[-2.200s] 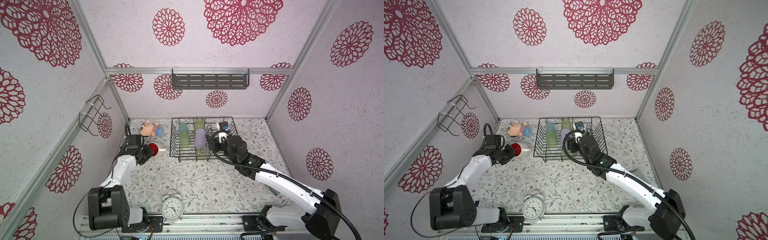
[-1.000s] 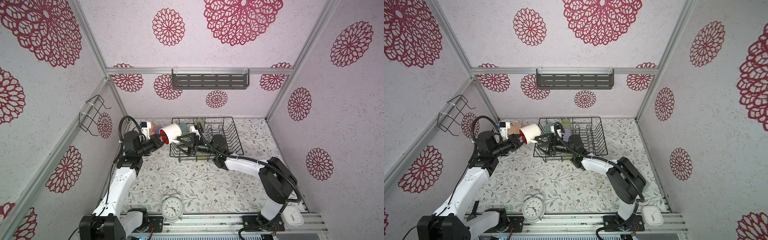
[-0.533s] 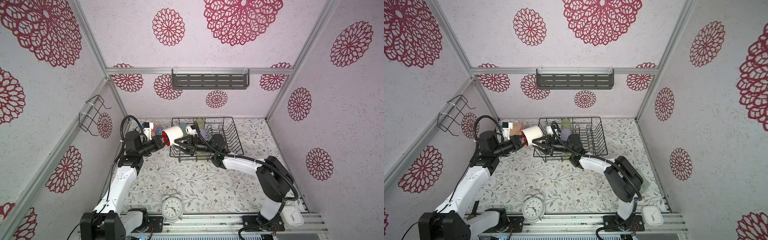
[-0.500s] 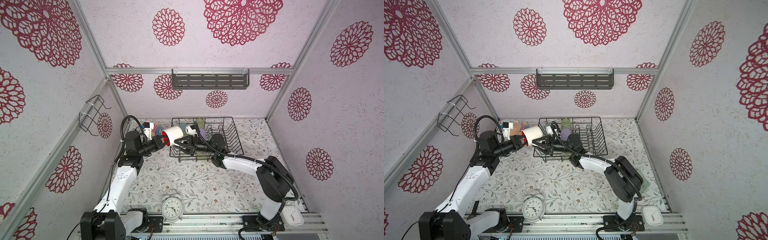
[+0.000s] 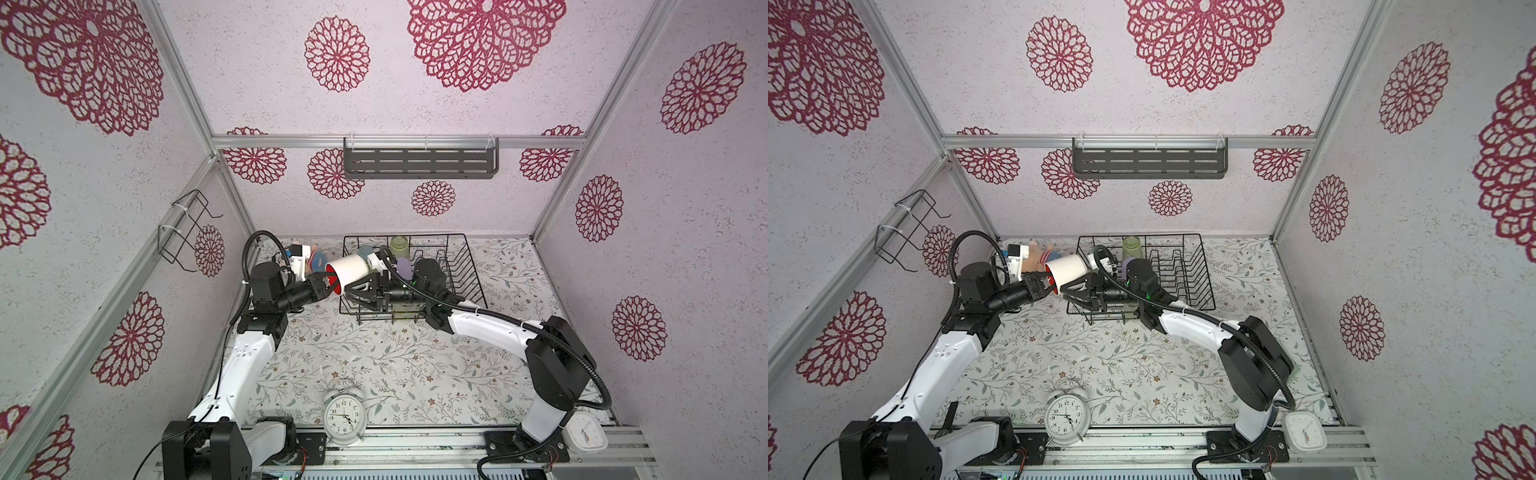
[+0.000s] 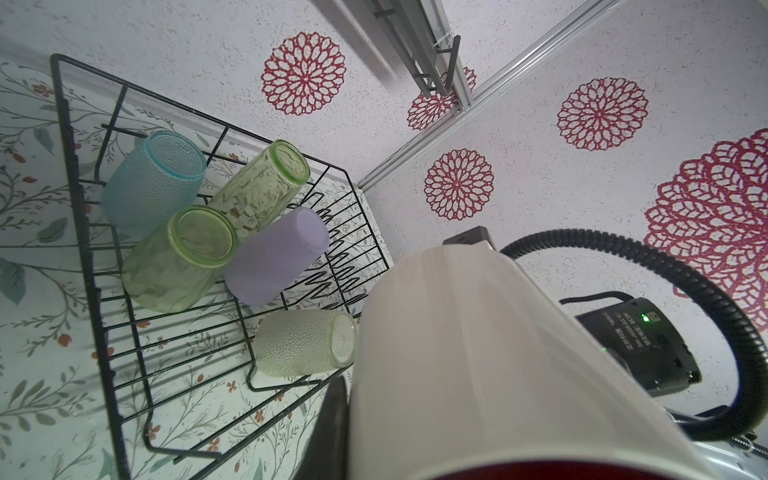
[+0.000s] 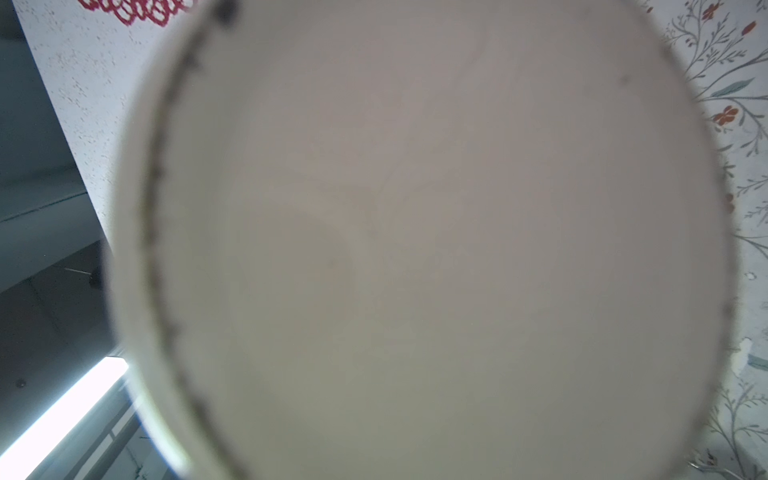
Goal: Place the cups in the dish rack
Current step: 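Hold the mug out toward the rack while the right gripper grasps its base, then open the left gripper and draw it back while the right carries the mug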
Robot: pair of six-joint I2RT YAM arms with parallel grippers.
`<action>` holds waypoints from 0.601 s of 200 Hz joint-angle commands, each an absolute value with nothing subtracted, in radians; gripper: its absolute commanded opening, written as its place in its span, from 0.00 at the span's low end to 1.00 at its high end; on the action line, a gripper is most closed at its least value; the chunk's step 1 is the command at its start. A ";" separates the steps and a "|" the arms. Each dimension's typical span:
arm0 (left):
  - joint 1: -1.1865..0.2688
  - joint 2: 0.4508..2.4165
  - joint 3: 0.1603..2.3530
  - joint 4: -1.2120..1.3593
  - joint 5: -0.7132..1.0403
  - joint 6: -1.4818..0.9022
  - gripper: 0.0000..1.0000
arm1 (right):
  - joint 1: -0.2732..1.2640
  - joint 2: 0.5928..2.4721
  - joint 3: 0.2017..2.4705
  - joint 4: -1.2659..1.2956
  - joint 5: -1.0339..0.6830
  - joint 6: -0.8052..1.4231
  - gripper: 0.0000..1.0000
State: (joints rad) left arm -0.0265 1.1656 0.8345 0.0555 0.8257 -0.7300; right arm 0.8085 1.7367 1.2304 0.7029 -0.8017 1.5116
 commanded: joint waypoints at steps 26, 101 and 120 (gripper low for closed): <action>-0.044 1.125 0.829 0.214 0.924 -0.741 0.00 | 0.788 1.710 1.268 0.599 -0.753 1.442 0.34; -0.049 1.120 0.806 0.241 0.907 -0.738 0.00 | 0.766 1.704 1.292 0.584 -0.736 1.446 0.37; -0.051 1.123 0.801 0.248 0.905 -0.740 0.00 | 0.764 1.707 1.291 0.593 -0.741 1.457 0.33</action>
State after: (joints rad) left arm -0.0277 1.1656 0.8009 0.1360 0.8162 -0.7368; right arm 0.7944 1.7294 1.2640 0.6025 -0.8101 1.4647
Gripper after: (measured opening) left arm 0.105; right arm 0.347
